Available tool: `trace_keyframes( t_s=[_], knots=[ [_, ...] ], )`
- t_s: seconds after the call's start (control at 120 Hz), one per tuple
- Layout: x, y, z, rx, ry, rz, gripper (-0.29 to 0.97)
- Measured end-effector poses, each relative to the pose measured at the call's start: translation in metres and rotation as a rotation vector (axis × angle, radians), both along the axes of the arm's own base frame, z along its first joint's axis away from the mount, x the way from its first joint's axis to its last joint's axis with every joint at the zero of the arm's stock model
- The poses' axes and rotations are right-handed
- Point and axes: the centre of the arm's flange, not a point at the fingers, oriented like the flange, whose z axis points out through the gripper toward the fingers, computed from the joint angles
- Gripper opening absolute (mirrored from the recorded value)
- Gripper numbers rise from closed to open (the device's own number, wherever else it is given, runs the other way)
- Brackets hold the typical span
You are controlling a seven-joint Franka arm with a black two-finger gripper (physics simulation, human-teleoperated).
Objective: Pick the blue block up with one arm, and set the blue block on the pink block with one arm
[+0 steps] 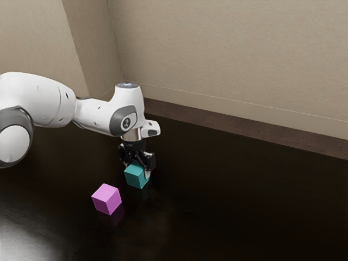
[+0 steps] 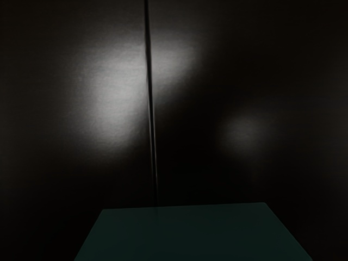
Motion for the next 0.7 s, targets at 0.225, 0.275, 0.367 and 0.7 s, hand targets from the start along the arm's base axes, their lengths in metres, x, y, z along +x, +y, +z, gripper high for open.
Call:
trace_keyframes(
  t_s=[0.225, 0.275, 0.367, 0.7],
  knots=[
    [0.000, 0.000, 0.002, 0.001, -0.003, -0.002, 0.41],
    [0.000, -0.001, 0.003, 0.002, -0.003, -0.003, 0.38],
    [0.001, -0.002, 0.010, 0.007, -0.006, -0.005, 0.35],
    [-0.017, 0.002, 0.069, 0.030, 0.024, 0.006, 0.33]
  ],
)
